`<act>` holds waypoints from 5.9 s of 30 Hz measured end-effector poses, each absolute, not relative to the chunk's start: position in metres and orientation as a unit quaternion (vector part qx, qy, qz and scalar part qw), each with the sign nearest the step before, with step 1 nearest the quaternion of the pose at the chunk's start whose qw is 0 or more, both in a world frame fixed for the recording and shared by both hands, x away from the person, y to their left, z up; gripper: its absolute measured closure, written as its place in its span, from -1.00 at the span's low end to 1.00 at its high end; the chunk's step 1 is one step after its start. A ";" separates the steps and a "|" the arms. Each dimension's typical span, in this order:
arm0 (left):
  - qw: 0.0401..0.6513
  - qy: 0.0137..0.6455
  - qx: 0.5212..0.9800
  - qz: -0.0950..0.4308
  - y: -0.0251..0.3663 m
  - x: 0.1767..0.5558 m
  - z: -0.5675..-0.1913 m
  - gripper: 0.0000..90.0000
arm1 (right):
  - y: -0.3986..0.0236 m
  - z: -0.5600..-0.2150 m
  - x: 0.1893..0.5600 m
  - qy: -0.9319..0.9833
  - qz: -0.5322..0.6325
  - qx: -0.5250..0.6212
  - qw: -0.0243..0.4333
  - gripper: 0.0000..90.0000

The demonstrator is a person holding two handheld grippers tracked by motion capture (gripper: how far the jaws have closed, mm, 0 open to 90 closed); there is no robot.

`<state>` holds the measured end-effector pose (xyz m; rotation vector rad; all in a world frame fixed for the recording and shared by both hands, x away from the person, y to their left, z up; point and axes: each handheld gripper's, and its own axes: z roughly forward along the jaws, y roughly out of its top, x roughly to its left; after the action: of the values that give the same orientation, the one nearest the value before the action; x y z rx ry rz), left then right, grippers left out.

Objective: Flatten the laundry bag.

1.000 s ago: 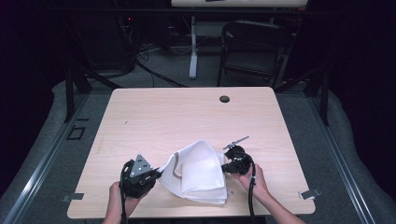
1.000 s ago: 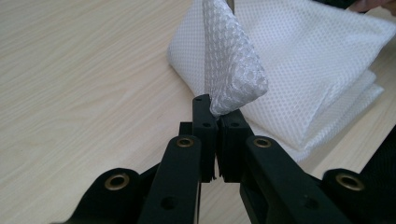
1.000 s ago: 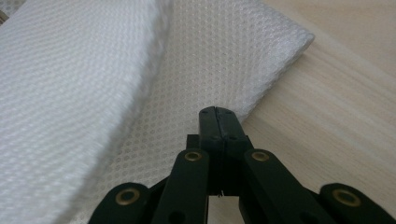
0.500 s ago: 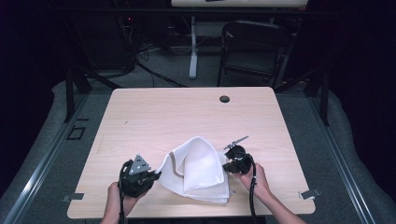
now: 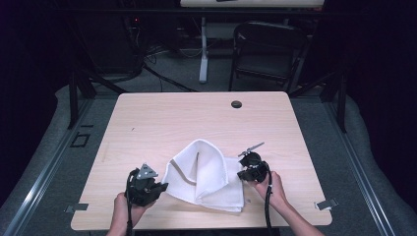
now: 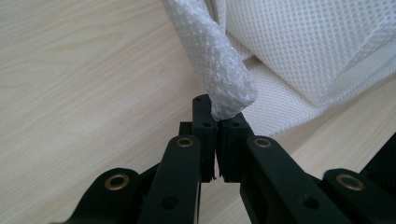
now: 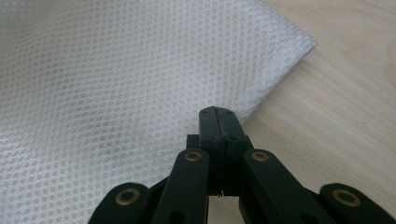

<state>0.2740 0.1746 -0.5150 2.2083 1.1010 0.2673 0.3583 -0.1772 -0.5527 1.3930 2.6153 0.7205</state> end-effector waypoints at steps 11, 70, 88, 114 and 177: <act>0.321 0.417 0.845 0.101 0.169 0.274 -0.518 0.95 | -0.200 -0.554 0.365 0.850 0.212 0.477 0.074 1.00; 0.304 0.393 0.866 0.053 0.175 0.275 -0.508 -0.73 | -0.184 -0.525 0.336 0.891 0.267 0.359 0.074 -0.32; 0.297 0.393 0.868 0.059 0.170 0.285 -0.517 -0.81 | -0.155 -0.538 0.299 0.936 0.218 0.273 0.039 0.09; 0.283 0.384 0.877 0.049 0.168 0.286 -0.523 -0.76 | -0.147 -0.548 0.296 0.947 0.192 0.254 0.035 1.00; 0.287 0.260 0.919 0.076 0.088 0.296 -0.534 0.96 | -0.172 -0.497 0.311 0.894 0.306 0.326 0.035 1.00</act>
<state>0.2955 0.0884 -0.5341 2.4551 0.6936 0.2040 0.3115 -0.1715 -0.4968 1.0034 2.7467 0.9406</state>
